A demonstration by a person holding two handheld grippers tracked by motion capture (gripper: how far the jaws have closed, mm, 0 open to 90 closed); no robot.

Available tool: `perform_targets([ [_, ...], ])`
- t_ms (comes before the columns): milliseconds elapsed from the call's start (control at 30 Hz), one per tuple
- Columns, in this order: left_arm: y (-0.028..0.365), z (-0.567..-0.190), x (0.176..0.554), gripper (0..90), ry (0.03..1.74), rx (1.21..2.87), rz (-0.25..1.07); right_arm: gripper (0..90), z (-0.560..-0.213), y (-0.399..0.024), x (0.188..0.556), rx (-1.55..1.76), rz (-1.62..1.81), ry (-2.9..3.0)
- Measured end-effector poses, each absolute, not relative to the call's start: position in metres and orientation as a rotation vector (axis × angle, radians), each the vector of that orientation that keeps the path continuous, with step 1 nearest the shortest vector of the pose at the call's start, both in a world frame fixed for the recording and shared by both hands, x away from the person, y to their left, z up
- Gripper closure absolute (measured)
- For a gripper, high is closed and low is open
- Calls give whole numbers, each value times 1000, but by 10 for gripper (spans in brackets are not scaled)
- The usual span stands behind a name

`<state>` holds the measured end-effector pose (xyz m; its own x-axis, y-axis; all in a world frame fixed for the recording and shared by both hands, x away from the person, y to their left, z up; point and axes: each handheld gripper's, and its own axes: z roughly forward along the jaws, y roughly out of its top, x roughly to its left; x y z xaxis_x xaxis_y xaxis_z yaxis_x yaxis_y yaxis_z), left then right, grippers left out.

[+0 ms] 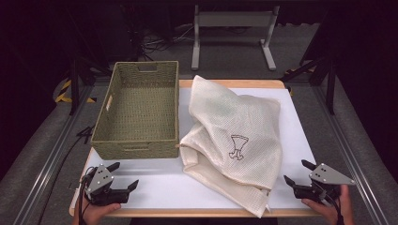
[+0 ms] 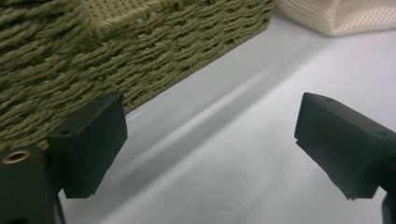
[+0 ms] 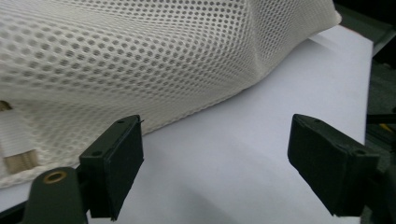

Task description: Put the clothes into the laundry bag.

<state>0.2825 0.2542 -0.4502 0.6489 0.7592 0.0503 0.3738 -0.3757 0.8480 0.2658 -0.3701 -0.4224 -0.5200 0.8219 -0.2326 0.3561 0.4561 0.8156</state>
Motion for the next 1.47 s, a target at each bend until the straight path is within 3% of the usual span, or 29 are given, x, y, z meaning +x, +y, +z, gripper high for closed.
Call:
perform_targets([
  [1467,255,-456,294,95,921,1982,556,172,-432,-384,265,1069,964,2004],
])
